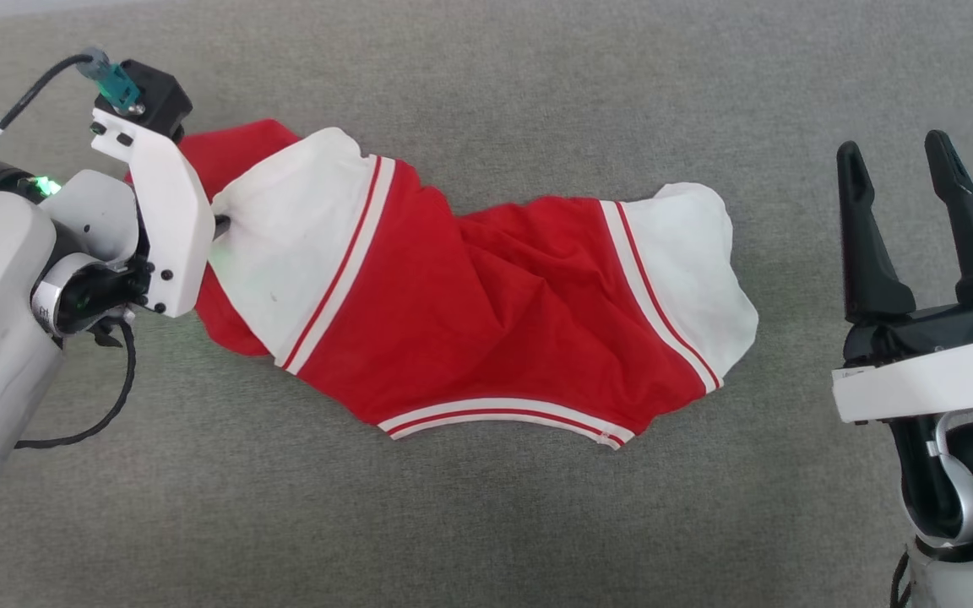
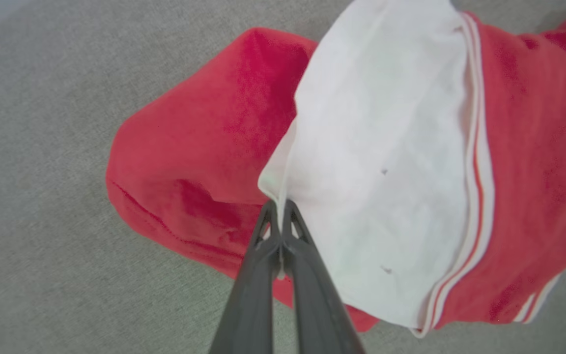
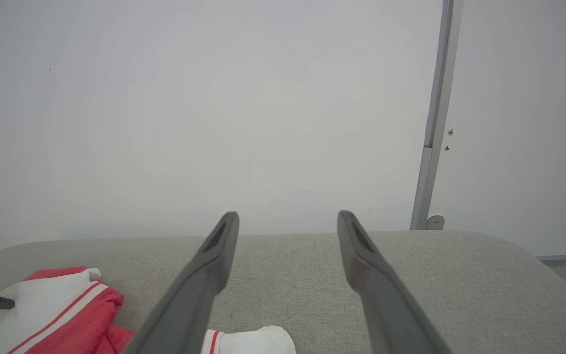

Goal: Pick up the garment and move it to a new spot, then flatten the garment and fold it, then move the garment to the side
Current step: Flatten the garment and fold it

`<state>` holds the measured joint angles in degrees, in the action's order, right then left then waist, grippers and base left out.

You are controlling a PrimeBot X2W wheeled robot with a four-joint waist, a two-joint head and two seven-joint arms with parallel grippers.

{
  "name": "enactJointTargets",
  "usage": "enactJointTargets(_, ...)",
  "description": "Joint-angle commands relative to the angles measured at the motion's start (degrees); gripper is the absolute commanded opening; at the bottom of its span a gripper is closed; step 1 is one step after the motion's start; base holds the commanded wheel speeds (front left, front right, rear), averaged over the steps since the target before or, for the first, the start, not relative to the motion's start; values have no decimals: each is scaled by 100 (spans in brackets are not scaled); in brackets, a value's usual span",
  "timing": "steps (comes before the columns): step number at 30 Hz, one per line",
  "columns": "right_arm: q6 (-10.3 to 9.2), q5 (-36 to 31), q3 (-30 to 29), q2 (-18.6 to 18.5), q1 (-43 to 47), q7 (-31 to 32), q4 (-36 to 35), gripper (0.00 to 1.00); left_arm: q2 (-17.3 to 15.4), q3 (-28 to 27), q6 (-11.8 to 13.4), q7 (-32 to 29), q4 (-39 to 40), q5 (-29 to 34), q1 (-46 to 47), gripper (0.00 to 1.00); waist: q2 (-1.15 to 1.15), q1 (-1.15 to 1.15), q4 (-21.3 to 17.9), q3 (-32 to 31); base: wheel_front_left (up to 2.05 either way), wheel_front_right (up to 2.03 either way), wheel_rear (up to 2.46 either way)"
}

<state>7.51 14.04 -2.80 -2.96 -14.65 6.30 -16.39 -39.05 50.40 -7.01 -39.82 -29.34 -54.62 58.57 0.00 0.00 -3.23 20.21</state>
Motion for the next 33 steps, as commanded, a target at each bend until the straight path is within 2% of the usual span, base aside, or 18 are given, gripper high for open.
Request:
enactJointTargets(1,-3,-46,-14,3,25,19,-4,100,-12,-44,66,24,63,-82,29,0,0,0,47,-57,0,0,0)
enactJointTargets(10,-3,-143,-194,-31,129,126,140,100,-356,-322,484,-6,805,-456,-402,0,0,0,308,-444,0,0,0)
enactJointTargets(24,-3,-75,-481,-302,338,114,963,100,-1002,-739,1228,280,2107,-1092,-1584,0,0,0,742,-933,0,0,0)
enactJointTargets(33,-3,-43,-478,-349,385,61,1231,100,-1782,-975,2124,389,2966,-1630,-2886,0,0,0,853,-1091,0,0,0)
